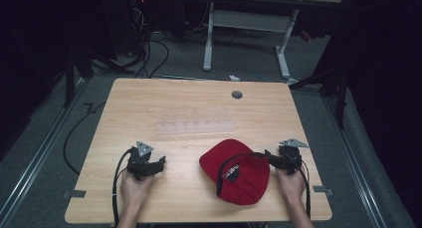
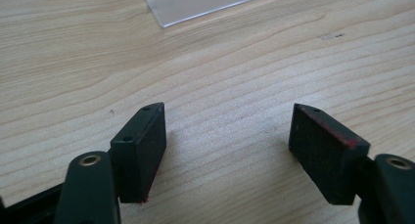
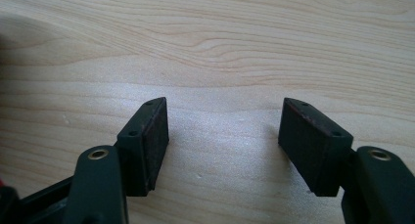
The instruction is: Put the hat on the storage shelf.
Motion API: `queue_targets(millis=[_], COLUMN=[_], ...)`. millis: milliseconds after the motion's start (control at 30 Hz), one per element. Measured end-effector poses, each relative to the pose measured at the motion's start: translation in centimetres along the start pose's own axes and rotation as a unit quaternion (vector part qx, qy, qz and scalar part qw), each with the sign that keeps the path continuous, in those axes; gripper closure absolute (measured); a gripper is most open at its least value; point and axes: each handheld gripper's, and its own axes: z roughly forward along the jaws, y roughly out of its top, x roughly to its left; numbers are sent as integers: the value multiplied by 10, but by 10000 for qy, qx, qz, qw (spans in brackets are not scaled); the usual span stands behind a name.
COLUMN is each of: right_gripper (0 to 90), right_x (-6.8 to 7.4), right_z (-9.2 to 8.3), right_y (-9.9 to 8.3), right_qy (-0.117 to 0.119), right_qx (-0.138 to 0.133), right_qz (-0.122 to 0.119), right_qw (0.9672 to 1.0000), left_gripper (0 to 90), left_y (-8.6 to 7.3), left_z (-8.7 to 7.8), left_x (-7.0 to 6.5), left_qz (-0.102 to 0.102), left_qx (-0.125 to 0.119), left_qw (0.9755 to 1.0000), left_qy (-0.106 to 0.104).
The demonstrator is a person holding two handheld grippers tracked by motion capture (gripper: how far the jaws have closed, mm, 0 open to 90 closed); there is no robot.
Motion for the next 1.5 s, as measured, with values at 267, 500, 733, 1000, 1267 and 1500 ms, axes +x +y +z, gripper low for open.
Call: queue_targets(millis=[267, 500, 733, 1000, 1267, 1500], right_gripper=[358, 351, 362, 393, 416, 421], right_x=[0, -1, -1, -10, -15, -15], right_z=[0, 0, 0, -6, -17, -38], right_y=[0, 0, 0, -1, -2, 2], right_qy=[2, 33, 52, 386, 629, 780], right_qx=[0, -14, -15, -103, -366, -803], right_qz=[2, 2, 21, 359, 470, 472], right_qw=[10000, 10000, 10000, 9986, 9962, 9926], left_gripper=[296, 285, 281, 279, 278, 277], left_y=[0, 0, 0, -1, -1, -1], left_z=[0, 0, 0, 0, 0, 0], left_x=[0, 0, 0, -1, -1, -1], left_qz=[6, 16, 9, 27, 23, 23], left_qx=[19, 33, 34, 37, 34, 36], left_qw=[10000, 10000, 10000, 10000, 10000, 10000], left_qy=[-17, -36, -42, -48, -53, -58])
